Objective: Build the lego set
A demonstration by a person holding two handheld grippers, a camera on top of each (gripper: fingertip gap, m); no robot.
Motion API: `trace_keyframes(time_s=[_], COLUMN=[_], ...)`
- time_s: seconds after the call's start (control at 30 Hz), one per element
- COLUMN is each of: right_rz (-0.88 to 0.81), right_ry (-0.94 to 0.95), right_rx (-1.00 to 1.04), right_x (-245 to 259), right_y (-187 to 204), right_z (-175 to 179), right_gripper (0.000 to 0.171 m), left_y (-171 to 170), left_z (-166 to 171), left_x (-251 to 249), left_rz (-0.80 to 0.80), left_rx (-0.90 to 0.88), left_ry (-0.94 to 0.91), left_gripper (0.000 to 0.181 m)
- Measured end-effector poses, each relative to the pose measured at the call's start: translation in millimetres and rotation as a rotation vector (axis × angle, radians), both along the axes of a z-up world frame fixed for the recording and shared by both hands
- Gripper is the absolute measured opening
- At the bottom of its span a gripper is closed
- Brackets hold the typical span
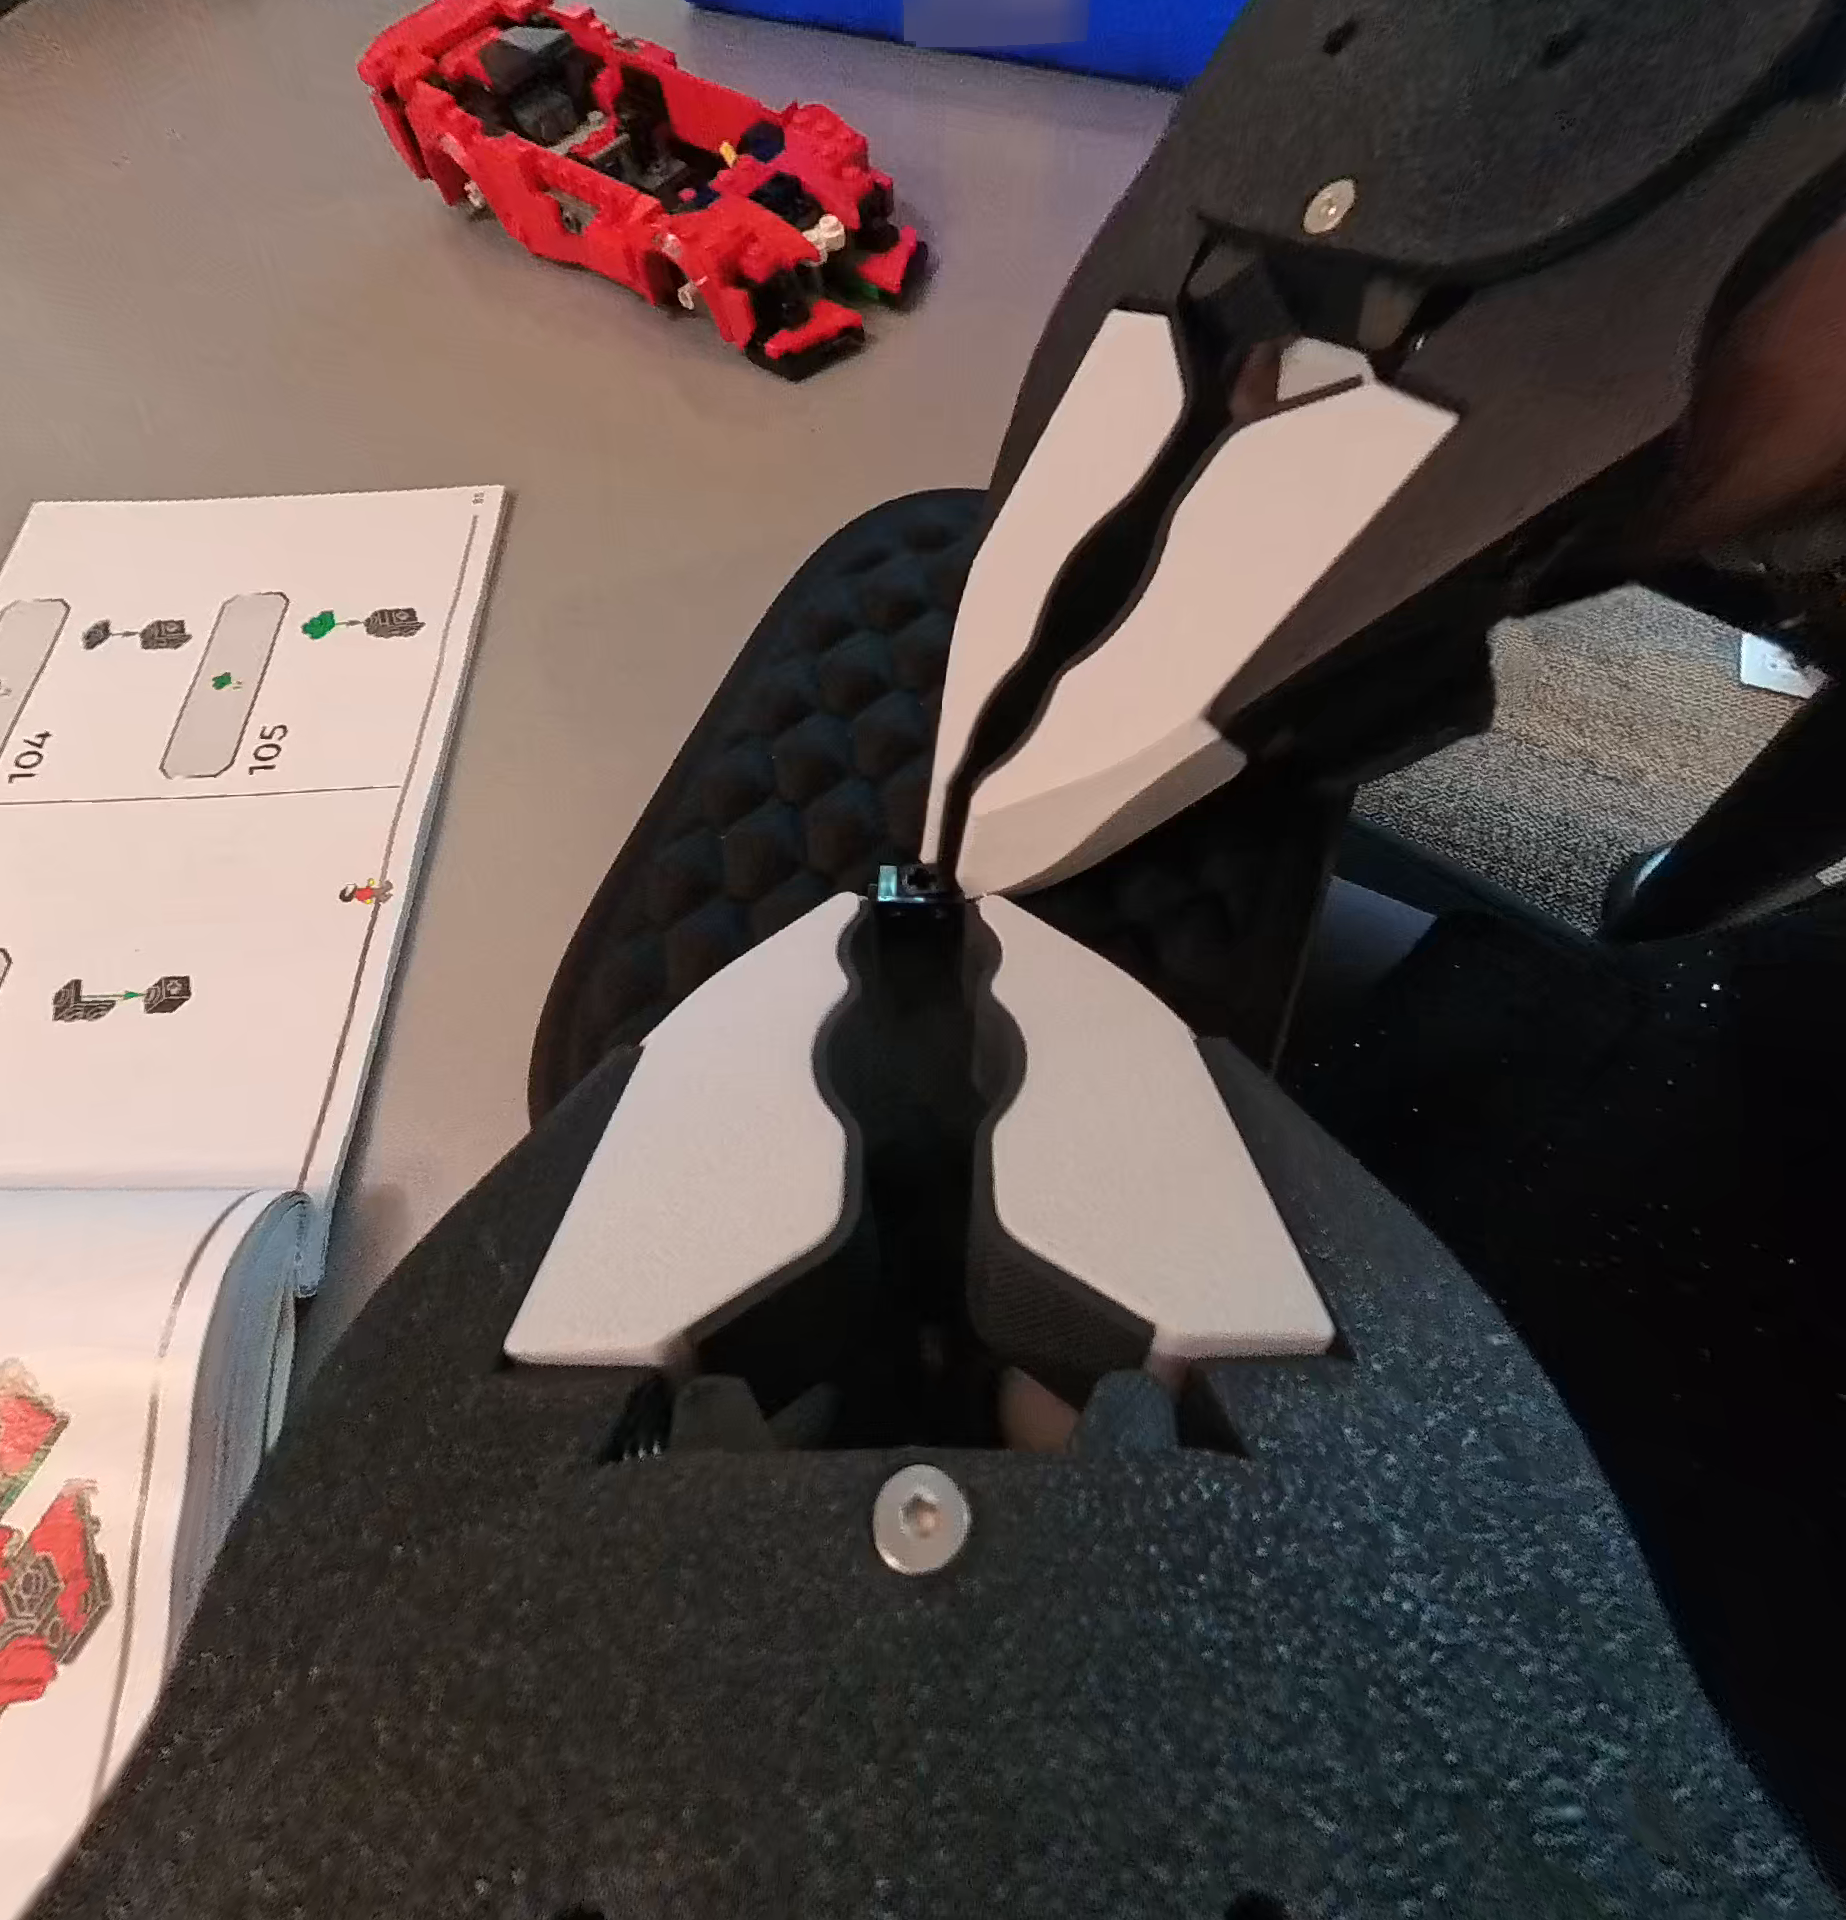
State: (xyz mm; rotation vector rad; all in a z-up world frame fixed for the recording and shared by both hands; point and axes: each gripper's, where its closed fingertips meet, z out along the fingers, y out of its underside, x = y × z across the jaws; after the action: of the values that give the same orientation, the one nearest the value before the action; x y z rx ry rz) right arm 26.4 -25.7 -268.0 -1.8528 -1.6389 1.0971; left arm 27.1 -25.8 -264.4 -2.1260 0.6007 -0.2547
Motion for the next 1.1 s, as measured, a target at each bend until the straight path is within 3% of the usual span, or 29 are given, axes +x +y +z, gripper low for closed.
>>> trace_keyframes(time_s=[0.17,0.33,0.5,0.67,0.9,1.1], right_rz=[0.164,0.361,0.42,0.423,0.749,0.715], right_ry=[-0.001,0.015,0.091,0.159,0.152,0.167], right_rx=[0.006,0.2,0.303,0.477,0.481,0.388], right_x=[2.1,1.7,1.5,-1.8,-0.9,0.3], right_y=[-3.5,-3.5,-2.7,4.4,-3.0,-4.6], right_z=[0.9,-0.9,0.3,4.7,3.1,1.7], right_gripper=[0.002,0.002,0.004,0.022,0.022,0.016], left_y=[-1.6,-2.9,-3.3,-3.3,-3.7,-3.7], left_z=[0.1,0.4,0.7,0.9,0.9,0.4], left_x=[1.0,1.7,2.6,3.3,8.5,8.1], left_rz=[-0.054,-0.09,-0.096,-0.096,-0.15,-0.149], left_rx=[-0.009,-0.049,-0.051,-0.025,-0.006,-0.015], left_ry=[-0.024,-0.089,-0.099,-0.065,-0.033,-0.039], left_gripper=[0.015,0.015,0.015,0.016,0.016,0.015])
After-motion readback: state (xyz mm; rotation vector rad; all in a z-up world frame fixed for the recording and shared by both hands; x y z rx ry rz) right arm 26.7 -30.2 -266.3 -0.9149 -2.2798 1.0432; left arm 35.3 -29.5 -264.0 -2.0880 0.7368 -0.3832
